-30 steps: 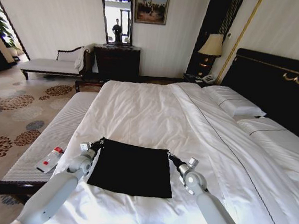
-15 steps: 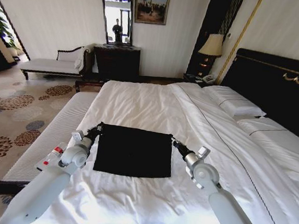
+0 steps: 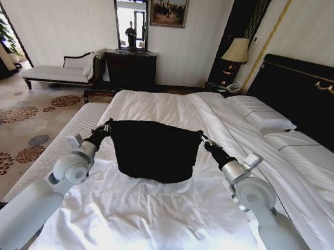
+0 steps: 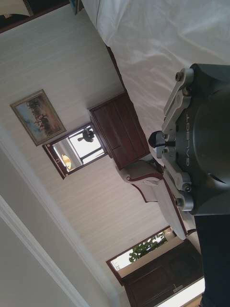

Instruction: Fold the clothes on the bed.

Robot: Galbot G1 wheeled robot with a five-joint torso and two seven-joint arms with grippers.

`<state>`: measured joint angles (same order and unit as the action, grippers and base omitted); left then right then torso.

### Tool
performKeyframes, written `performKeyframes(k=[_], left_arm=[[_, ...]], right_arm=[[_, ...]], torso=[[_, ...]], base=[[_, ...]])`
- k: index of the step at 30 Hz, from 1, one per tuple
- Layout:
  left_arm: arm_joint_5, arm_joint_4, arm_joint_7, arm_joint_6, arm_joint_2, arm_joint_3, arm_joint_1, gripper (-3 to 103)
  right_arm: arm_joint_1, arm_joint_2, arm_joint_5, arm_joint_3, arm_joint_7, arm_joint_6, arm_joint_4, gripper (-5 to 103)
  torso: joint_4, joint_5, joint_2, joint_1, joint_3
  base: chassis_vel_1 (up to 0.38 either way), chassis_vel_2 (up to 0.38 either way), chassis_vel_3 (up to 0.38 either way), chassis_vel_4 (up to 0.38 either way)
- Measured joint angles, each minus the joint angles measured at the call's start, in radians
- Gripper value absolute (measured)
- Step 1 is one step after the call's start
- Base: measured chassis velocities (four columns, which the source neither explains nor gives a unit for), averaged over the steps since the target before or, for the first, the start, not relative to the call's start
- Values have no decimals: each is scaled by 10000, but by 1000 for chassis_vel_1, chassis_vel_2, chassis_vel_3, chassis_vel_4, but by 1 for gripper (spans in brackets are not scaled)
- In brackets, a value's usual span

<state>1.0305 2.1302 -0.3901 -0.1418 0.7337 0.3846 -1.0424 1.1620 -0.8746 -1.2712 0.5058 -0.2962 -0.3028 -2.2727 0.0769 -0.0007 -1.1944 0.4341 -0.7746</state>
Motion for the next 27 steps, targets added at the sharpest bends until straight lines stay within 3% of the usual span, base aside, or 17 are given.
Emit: performKeyframes(k=[14, 18, 27], left_arm=[[-90, 1463, -110, -39, 166, 1549, -2109, 0], [-290, 2608, -127, -35, 771, 2754, -4089, 0], [-934, 3758, -26, 146, 1979, 4223, -7157, 0]], right_arm=[[478, 111, -582, 333, -539, -120, -762, 0], [1502, 46, -1866, 1001, -1476, -557, -2227, 0], [3400, -372, -1531, 1602, -1616, -852, -2358, 0]], torso=[[2, 2, 0, 0, 0], [-3, -4, -1, -1, 1], [3, 3, -1, -2, 1]], base=[[0, 0, 0, 0], [0, 0, 0, 0], [0, 0, 0, 0]])
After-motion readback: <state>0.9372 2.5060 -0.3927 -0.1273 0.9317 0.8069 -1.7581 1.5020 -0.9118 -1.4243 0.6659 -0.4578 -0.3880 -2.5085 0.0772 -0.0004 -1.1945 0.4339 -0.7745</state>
